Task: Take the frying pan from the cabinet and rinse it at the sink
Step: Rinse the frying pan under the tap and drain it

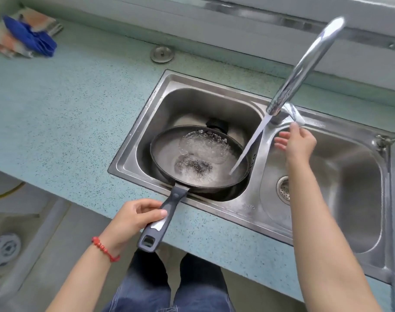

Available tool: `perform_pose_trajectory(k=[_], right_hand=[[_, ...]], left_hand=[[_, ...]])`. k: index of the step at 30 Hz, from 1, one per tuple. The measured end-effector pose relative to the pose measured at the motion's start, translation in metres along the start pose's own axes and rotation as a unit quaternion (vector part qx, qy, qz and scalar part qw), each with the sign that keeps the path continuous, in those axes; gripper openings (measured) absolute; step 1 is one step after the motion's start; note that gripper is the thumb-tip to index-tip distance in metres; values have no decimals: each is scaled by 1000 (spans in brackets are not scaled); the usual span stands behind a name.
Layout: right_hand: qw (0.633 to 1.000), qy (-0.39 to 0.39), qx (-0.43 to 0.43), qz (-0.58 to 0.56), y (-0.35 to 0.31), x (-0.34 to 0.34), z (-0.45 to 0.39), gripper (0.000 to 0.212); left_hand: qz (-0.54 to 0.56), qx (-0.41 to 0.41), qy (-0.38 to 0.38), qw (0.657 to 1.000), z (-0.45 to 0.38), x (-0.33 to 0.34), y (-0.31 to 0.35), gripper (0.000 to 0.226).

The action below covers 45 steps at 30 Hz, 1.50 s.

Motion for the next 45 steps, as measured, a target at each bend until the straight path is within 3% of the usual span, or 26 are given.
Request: perform_pose_trajectory(k=[6, 11, 16, 20, 26, 34, 41, 45], right_hand=[[998, 22, -51, -38, -4, 4, -17, 20], [996, 8, -55, -74, -10, 0, -30, 21], [996, 6, -76, -37, -10, -3, -39, 11], [996, 4, -74, -49, 6, 0, -30, 22], [996, 8, -69, -56, 14, 11, -23, 26], [997, 10, -29, -74, 17, 37, -13, 27], [1000, -11, 3, 9, 26, 34, 17, 18], [999, -17, -2, 50, 33, 35, 67, 16]], left_hand=[[-2, -6, 1, 1000, -1, -1, -2, 71], [-1, -2, 4, 1000, -2, 0, -2, 62], [-5, -8, 2, 1000, -4, -2, -7, 79], [1, -5, 4, 1000, -5, -1, -7, 86], [9, -5, -4, 1000, -3, 3, -4, 65], [24, -7, 11, 1000, -3, 2, -8, 70], [9, 13, -21, 1000, -4, 4, -1, 65], [-5, 19, -70, 997, -9, 6, 3, 50]])
Point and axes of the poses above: each hand's wrist, its own z-axis away from the middle knuckle, its own x-axis out of the palm, y = z × x, the point moved 7 cm from there along -z, towards the middle knuckle, and after that the axes turned 7 degrees about -y, right-handed, at the moved point
